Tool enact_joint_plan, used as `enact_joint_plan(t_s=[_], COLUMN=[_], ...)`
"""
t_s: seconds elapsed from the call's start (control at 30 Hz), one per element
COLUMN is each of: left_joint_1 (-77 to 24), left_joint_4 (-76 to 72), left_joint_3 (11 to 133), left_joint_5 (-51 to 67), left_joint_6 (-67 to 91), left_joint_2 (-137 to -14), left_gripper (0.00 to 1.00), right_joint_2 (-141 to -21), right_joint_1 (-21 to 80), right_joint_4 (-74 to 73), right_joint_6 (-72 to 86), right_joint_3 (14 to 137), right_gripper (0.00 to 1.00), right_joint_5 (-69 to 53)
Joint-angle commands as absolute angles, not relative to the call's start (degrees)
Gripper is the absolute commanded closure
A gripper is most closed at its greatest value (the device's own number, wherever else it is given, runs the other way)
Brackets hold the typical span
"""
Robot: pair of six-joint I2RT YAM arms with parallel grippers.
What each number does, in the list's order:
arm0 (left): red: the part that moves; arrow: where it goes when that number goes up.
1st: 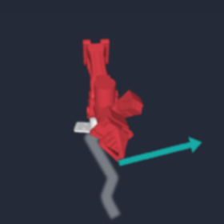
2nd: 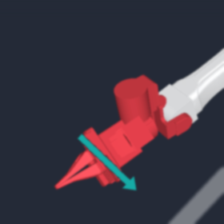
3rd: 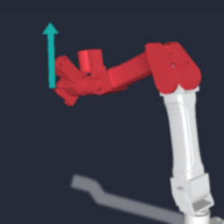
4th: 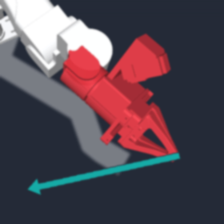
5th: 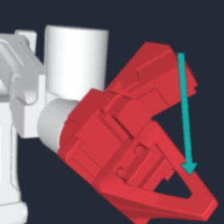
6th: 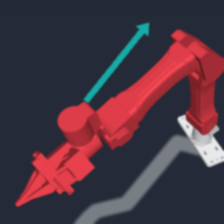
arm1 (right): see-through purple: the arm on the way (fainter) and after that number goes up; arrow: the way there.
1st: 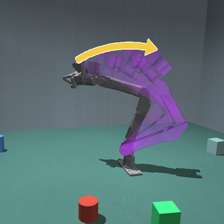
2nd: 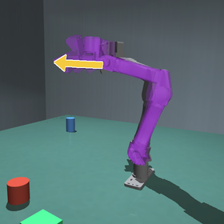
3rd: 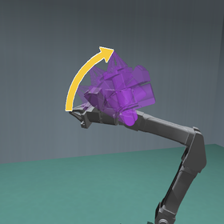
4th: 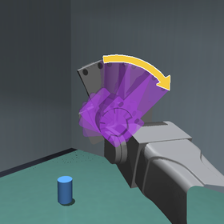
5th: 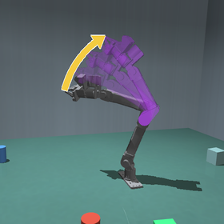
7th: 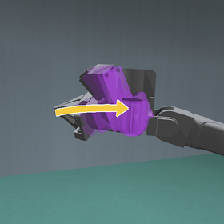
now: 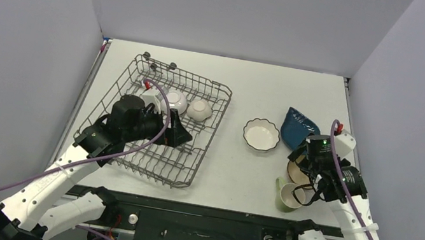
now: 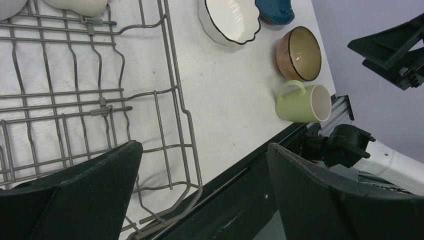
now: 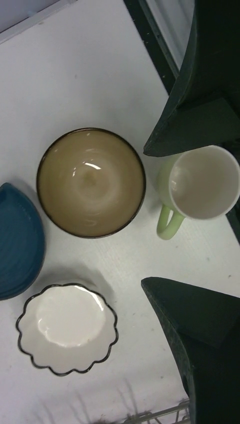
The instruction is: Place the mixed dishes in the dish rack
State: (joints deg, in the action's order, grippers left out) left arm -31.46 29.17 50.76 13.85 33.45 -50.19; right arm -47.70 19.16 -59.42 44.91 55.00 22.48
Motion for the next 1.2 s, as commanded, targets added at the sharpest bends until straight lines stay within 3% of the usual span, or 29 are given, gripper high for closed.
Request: enact_joint_plan(t_s=[0.0,0.1,0.43,0.63,0.83,0.93,1.17], left_joint_1=[-31.66,-31.64,-31.73,-31.71,-31.77,-31.80,-31.80], left_joint_4=[24.49,23.75,24.26,23.90,23.62,23.97,25.06], left_joint_3=[50.89,51.06,51.12,50.62,50.25,50.43,50.69], left_joint_5=[15.19,15.53,16.46,16.37,17.05,16.94,16.67], left_joint_6=[33.40,33.40,33.54,33.75,34.15,34.14,33.73], left_joint_2=[-50.33,-50.97,-49.92,-50.09,-51.17,-50.74,-50.35], left_gripper=[0.04,0.04,0.04,0.04,0.04,0.04,0.04], right_joint_2=[-45.51,-44.54,-48.18,-49.45,-49.34,-49.74,-49.27], right_joint_1=[19.26,22.39,41.87,43.23,43.32,43.60,46.00], right_joint_4=[-68.58,-67.15,-66.53,-68.03,-69.51,-69.21,-67.06], right_joint_6=[50.99,55.20,69.46,67.53,65.53,65.30,66.42], right_joint_3=[53.69,49.92,46.09,45.30,45.96,45.54,41.95], right_gripper=[0.17,0.26,0.27,0.29,0.38,0.50,0.58], right_joint_5=[19.56,16.67,28.35,32.85,36.38,35.00,30.70])
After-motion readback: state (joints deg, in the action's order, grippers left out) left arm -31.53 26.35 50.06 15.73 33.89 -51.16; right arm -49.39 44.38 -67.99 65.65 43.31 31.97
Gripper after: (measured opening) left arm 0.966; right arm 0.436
